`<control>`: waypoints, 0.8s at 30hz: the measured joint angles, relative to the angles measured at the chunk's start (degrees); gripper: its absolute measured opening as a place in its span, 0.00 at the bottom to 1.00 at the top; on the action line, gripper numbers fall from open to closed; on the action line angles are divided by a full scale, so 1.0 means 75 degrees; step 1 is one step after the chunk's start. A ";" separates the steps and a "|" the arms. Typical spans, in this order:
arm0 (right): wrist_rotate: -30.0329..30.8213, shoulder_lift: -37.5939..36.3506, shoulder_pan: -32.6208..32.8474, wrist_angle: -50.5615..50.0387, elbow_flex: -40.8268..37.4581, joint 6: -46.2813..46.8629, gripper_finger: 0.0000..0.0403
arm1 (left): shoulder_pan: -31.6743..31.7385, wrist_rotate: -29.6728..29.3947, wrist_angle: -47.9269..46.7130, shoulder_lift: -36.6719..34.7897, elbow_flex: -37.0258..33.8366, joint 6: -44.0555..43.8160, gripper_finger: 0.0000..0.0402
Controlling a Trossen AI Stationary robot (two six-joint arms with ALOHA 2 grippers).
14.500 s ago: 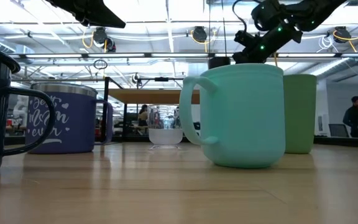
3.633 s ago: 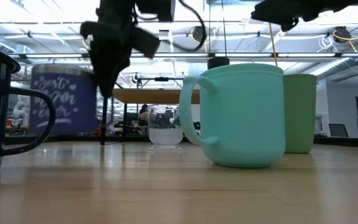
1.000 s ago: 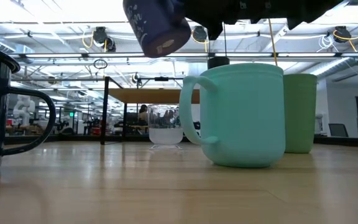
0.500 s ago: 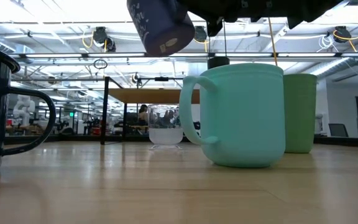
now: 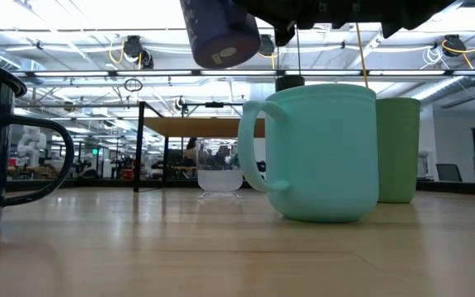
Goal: Stack small to large cups/mugs on shelf
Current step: Put the blue mug on the shelf
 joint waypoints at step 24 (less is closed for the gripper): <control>-0.0419 0.0011 -0.0005 0.0339 -0.0005 -0.0045 0.00 | -0.0719 -0.1233 -0.0086 -0.0015 0.0015 -0.1242 0.56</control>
